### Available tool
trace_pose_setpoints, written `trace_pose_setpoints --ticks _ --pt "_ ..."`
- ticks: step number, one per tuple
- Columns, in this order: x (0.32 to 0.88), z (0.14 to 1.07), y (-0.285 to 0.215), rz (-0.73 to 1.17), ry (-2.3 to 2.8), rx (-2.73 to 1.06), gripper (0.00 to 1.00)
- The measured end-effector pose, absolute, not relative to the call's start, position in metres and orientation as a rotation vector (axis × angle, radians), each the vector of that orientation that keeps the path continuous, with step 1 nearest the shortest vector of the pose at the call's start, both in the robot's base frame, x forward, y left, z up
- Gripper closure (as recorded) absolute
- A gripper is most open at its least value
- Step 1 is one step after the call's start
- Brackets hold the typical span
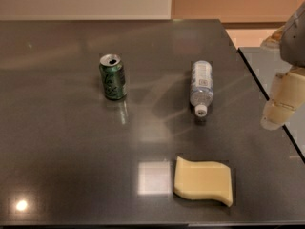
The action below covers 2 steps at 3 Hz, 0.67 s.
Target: Move blue plastic bottle near sponge
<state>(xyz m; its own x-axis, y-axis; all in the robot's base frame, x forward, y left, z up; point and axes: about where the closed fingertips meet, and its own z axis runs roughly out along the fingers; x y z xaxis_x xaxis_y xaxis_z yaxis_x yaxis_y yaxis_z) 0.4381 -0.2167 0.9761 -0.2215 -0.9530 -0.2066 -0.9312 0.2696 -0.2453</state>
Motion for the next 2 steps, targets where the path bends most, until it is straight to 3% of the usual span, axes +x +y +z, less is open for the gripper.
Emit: trace_pose_setpoints --ticks 2 --pt "0.454 0.976 -0.206 -0.038 2.255 -1.693 0.00"
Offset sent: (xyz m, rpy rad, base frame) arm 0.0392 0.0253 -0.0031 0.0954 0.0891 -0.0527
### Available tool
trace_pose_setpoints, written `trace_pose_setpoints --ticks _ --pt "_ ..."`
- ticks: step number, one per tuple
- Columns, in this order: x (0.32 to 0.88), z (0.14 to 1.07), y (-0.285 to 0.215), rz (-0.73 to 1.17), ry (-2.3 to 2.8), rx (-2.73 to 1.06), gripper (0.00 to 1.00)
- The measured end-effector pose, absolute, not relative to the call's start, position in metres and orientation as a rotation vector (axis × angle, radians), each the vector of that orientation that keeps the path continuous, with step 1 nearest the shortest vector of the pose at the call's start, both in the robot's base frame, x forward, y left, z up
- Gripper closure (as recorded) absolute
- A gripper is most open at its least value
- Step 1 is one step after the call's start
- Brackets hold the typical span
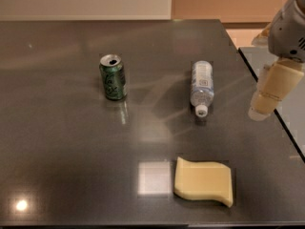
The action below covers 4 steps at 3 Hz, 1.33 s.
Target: Move blue plastic bottle near sponge
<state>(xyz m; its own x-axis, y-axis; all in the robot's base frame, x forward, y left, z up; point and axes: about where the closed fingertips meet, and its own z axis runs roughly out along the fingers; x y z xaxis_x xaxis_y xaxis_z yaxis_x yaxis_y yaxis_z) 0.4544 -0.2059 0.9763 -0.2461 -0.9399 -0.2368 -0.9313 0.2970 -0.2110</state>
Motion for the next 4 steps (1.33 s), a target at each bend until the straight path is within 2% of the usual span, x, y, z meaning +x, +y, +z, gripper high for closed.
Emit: trace_pose_setpoints --ticks 2,4 --pt "0.517 0.963 -0.187 0.066 2.432 -1.465 0.00" --pt "0.554 0.943 -0.167 0.010 2.644 -1.103 0.00"
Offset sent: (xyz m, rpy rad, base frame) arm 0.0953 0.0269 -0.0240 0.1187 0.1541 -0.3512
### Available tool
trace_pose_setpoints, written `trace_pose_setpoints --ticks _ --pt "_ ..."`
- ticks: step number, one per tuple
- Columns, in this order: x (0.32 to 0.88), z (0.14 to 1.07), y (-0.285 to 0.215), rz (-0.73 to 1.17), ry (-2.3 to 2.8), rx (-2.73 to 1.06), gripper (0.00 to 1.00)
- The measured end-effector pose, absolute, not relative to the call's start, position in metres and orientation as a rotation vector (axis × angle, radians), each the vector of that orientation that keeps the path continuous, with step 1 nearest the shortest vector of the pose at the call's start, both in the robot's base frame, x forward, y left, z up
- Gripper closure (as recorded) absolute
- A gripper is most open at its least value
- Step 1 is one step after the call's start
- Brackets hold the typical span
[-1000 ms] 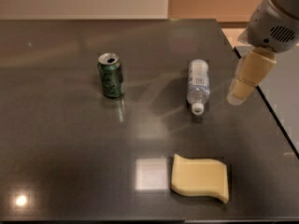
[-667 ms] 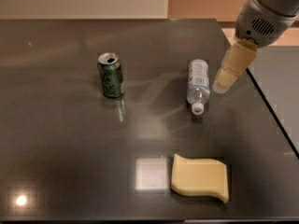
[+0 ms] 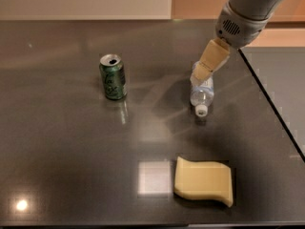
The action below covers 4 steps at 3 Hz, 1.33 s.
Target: Move blue plastic bottle near sponge
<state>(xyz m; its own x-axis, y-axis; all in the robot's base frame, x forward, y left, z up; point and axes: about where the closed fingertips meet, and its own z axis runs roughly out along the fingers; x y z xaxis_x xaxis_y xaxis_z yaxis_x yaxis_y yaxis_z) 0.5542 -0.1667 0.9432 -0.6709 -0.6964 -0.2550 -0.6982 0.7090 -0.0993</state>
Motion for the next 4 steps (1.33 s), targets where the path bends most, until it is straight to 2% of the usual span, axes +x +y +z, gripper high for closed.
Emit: trace_pose_setpoints --ticks 2,4 --pt "0.580 0.908 -0.167 -0.054 2.851 -0.732 0.00" --pt "0.600 0.870 -0.165 -0.013 2.981 -0.534 0.00"
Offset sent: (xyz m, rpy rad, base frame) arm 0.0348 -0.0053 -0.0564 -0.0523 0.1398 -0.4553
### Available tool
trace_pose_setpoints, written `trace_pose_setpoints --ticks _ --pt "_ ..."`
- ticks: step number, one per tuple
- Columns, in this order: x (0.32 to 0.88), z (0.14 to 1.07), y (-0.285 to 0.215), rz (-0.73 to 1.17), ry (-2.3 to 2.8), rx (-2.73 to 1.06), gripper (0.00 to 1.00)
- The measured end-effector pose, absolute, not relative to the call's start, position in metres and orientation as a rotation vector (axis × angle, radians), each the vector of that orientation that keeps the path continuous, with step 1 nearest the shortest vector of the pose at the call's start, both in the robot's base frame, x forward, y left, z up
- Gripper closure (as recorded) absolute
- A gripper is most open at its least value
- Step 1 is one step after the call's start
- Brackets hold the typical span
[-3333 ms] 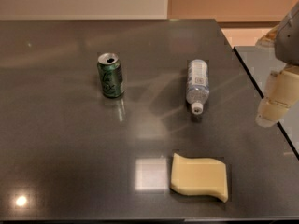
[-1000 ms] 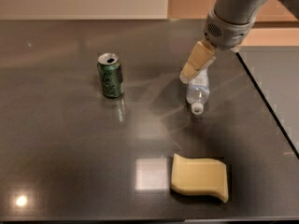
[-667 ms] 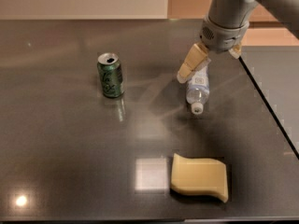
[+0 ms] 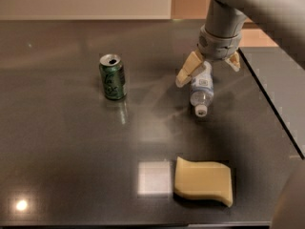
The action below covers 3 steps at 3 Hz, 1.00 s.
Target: Move blue plastic bottle near sponge
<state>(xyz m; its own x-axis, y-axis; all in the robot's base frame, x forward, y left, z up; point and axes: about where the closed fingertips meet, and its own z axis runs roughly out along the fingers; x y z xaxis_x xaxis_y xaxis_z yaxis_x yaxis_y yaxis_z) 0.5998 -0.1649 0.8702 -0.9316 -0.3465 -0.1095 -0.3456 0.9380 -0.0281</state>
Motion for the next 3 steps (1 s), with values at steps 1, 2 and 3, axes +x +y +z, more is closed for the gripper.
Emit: trace_pose_setpoints --ticks 1,2,3 --pt "0.6091 0.8554 -0.1613 -0.018 3.021 -0.498 0.00" --pt "0.6148 0.8483 -0.1561 -0.016 3.036 -0.488 0.18" --pt "0.6148 0.8469 -0.1539 -0.016 3.036 -0.487 0.41"
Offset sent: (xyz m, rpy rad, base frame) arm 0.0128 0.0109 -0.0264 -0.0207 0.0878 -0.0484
